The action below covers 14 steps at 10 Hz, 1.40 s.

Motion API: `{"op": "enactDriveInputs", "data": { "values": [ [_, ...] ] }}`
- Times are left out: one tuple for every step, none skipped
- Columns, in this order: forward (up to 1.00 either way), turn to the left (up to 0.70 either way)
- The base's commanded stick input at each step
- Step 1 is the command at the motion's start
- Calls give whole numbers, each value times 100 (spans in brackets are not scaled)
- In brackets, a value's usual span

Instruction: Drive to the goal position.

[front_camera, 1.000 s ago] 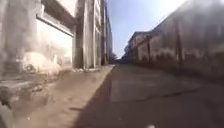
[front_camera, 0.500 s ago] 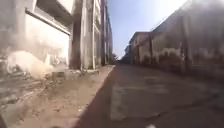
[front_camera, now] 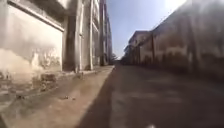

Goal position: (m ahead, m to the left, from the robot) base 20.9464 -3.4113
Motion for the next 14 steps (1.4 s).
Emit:
{"op": "enactDriveInputs", "data": {
  "values": [
    [100,0],
    [100,0],
    [100,0],
    [100,0],
    [100,-12],
    [100,-27],
    [100,-27],
    [100,0],
    [100,0],
    [100,0],
    [100,0],
    [100,0],
    [100,0],
    [100,0]
  ]
}}
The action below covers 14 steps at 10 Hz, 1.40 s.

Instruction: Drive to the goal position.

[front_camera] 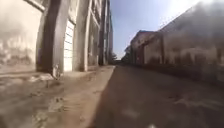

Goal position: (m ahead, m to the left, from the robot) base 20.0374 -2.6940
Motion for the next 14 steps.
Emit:
{"op": "enactDriveInputs", "data": {
  "values": [
    [100,0],
    [100,0],
    [100,0],
    [100,0],
    [100,0],
    [100,0],
    [100,0],
    [100,0],
    [100,0],
    [100,0],
    [100,0],
    [100,0],
    [100,0],
    [100,0]
  ]
}}
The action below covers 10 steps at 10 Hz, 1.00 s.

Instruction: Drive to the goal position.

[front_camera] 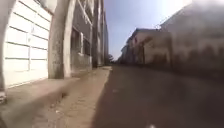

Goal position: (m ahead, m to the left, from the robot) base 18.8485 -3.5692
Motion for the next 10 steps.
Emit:
{"op": "enactDriveInputs", "data": {
  "values": [
    [100,0],
    [100,0],
    [100,0],
    [100,0],
    [100,0],
    [100,0],
    [100,0],
    [100,0],
    [100,-13],
    [100,-27]
  ]
}}
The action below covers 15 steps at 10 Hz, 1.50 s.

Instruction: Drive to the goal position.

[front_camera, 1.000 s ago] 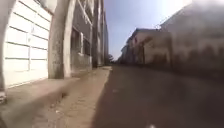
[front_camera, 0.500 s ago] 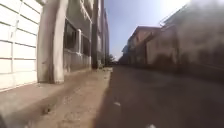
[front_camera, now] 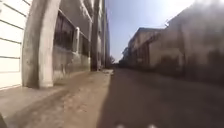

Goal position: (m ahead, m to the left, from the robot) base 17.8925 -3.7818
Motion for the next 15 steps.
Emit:
{"op": "enactDriveInputs", "data": {
  "values": [
    [100,-27],
    [100,-17],
    [100,0],
    [100,0],
    [100,0],
    [100,0],
    [100,0],
    [100,0],
    [100,0],
    [100,0],
    [100,0],
    [100,0],
    [100,0],
    [100,0],
    [100,0]
  ]
}}
